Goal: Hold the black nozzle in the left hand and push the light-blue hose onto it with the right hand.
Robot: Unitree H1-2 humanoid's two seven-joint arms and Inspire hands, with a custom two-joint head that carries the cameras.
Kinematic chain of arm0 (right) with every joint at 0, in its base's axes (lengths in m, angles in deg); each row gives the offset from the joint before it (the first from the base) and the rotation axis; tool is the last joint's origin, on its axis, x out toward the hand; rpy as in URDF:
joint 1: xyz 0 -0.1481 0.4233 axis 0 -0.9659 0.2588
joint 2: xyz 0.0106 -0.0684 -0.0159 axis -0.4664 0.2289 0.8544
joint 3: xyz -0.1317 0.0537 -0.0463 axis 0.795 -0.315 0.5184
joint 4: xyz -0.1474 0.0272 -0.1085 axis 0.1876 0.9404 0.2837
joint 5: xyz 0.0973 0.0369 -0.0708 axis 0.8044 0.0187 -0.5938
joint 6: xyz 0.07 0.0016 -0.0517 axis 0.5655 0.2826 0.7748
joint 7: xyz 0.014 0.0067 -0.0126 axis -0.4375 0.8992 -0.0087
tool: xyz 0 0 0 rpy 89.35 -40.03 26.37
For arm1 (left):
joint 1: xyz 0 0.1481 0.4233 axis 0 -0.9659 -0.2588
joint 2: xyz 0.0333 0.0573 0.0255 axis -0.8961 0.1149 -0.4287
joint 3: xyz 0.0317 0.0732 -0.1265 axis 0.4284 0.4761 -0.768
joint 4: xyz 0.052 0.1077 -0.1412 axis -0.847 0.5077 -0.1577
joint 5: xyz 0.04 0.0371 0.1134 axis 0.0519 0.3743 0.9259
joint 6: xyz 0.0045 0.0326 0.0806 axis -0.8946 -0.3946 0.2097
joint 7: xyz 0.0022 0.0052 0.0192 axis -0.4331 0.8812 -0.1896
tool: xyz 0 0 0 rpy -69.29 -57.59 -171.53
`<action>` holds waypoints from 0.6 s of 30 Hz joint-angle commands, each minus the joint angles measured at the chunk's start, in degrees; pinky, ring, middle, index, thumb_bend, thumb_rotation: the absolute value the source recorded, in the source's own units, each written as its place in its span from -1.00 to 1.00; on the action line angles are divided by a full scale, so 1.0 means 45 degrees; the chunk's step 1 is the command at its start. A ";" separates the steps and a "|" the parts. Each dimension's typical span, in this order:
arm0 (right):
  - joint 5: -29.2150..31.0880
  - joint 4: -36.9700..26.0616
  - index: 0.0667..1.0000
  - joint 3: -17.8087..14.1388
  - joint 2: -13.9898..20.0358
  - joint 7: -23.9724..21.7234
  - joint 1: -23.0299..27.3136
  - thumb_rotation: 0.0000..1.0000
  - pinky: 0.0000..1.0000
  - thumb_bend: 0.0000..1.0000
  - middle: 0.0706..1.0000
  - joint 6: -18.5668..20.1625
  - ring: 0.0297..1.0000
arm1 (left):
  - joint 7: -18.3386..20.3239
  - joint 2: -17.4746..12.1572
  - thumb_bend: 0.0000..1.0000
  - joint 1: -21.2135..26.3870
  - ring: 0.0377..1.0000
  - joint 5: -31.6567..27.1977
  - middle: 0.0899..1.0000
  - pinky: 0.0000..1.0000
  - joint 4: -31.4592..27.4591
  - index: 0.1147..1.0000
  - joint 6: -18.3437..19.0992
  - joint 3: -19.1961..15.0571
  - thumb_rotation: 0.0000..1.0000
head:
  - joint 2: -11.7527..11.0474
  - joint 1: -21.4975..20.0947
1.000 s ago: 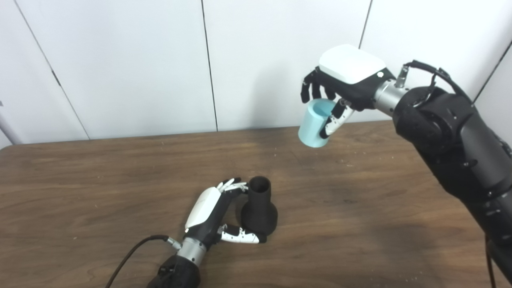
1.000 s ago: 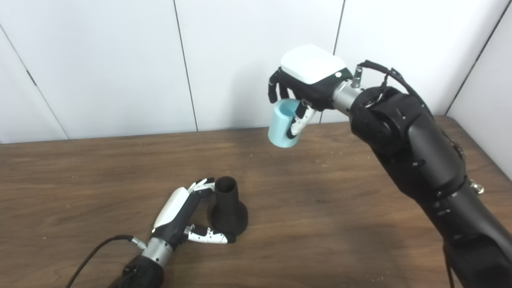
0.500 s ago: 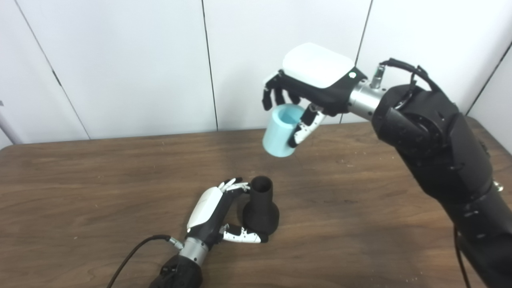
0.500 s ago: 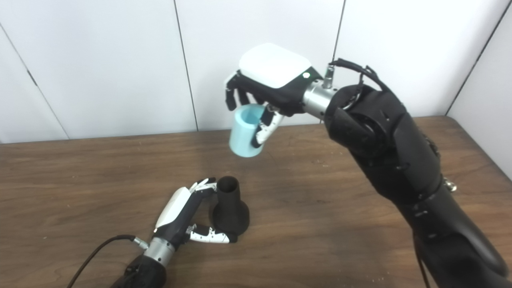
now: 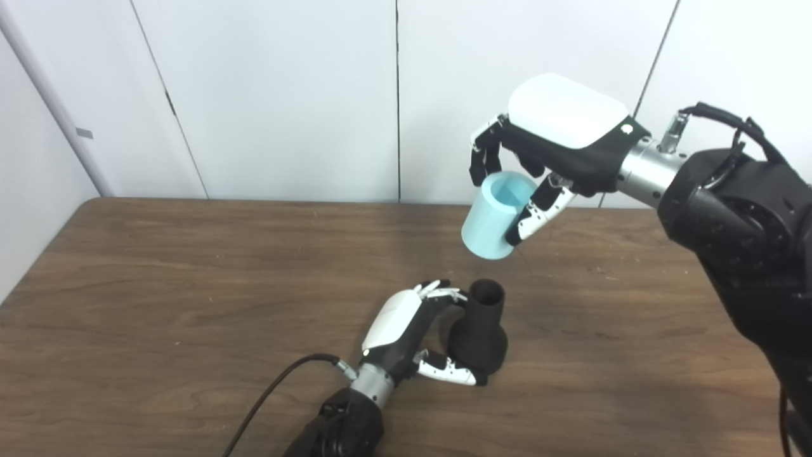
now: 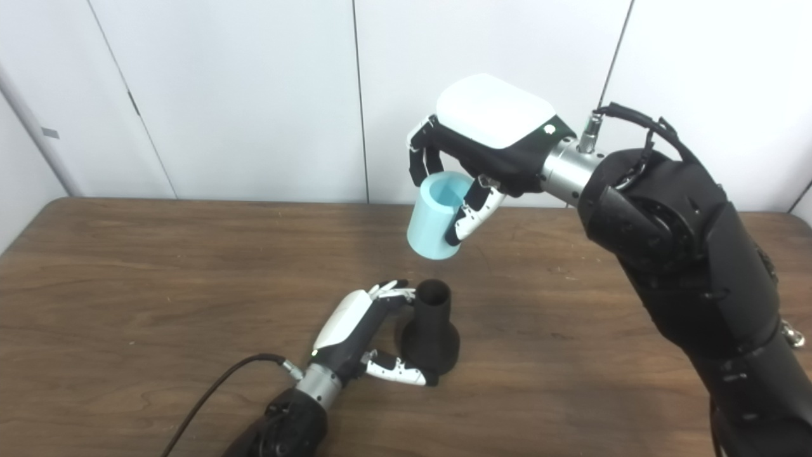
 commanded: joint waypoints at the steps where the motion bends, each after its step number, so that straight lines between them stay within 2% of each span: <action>1: -0.0028 -0.0431 -0.11 -0.0302 -0.0004 0.0046 0.0685 -1.00 -0.73 0.06 -0.13 0.0164 -0.61 | 0.0236 -0.0008 0.04 -0.0495 0.87 0.0555 0.56 1.00 0.0652 -0.16 0.0389 0.0336 -0.86 | 0.0006 0.0001; 10: -0.0066 -0.0499 -0.11 -0.0279 -0.0130 -0.0157 0.0760 -1.00 -0.72 0.06 -0.14 0.0162 -0.61 | 0.0277 -0.0157 0.04 -0.0608 0.87 0.0494 0.57 1.00 0.0497 -0.16 0.0321 0.0258 -0.86 | 0.0034 -0.0417; 18: -0.0324 -0.0340 -0.11 -0.0060 -0.0405 -0.0296 0.0804 -1.00 -0.70 0.06 -0.14 0.0206 -0.57 | 0.0496 -0.0640 0.04 -0.0712 0.87 0.0275 0.57 1.00 0.0355 -0.16 0.0089 0.0080 -0.86 | 0.0049 -0.1657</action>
